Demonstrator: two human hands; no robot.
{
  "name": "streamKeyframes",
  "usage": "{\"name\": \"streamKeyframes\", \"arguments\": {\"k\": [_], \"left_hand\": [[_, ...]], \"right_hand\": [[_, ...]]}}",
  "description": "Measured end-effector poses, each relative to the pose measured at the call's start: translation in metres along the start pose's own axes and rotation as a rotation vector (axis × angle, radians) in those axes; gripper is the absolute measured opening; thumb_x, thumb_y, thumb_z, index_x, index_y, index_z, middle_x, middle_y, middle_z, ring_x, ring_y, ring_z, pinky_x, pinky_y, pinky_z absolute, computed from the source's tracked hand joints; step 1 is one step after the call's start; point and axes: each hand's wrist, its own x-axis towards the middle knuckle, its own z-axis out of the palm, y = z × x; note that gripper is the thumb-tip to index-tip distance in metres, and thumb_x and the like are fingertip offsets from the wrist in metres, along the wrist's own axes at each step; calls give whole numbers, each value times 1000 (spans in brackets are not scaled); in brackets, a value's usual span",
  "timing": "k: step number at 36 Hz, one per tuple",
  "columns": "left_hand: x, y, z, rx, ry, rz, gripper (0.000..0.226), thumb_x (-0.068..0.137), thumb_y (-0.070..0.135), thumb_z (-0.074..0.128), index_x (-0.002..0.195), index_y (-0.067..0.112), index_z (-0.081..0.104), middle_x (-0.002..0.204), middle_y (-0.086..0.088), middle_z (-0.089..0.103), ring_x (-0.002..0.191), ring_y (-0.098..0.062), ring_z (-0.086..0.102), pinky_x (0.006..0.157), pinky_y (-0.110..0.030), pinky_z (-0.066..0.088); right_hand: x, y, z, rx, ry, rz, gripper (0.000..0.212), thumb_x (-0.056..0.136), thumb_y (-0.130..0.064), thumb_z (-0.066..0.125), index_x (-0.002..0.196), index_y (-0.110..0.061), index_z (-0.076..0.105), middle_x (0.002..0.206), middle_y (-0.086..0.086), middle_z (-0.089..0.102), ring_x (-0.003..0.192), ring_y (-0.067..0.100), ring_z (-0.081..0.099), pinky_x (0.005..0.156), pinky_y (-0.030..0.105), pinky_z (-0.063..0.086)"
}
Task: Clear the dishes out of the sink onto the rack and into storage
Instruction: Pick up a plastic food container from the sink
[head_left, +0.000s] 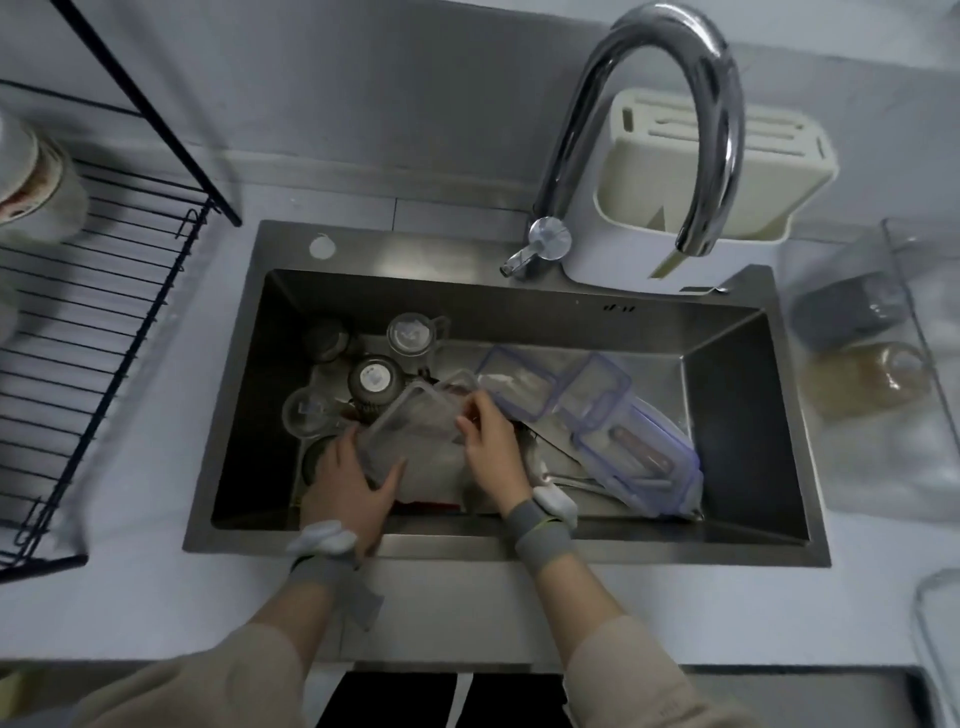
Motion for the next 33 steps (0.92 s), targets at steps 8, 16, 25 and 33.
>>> {"name": "streamKeyframes", "arguments": {"k": [8, 16, 25, 33], "left_hand": [[11, -11, 12, 106, -5, -43, 40, 95, 50, 38, 130, 34, 47, 121, -7, 62, 103, -32, 62, 78, -35, 45], [13, -9, 16, 153, 52, -66, 28, 100, 36, 32, 118, 22, 47, 106, -11, 63, 77, -29, 56, 65, -34, 37], [5, 0, 2, -3, 17, -39, 39, 99, 50, 34, 125, 26, 50, 114, -7, 61, 97, -28, 60, 85, -41, 50], [-3, -1, 3, -90, 197, 38, 37, 98, 51, 38, 109, 21, 57, 100, -2, 63, 89, -22, 60, 76, -34, 45]], "right_hand": [[-1, 3, 3, -1, -131, 13, 11, 92, -2, 53, 101, -7, 54, 98, -1, 55, 90, 14, 50, 84, 32, 41], [14, 9, -26, 60, 20, 255, 18, 98, -17, 52, 104, -3, 61, 100, 15, 64, 96, 29, 59, 89, 39, 46], [21, 88, -100, -1053, -422, 333, 53, 95, -47, 42, 142, -25, 45, 162, 7, -4, 149, 29, -5, 118, 47, 8], [16, 98, -112, -1091, -440, 265, 71, 96, -39, 46, 154, -16, 12, 162, 8, -9, 149, 28, -2, 120, 48, 8]]}}
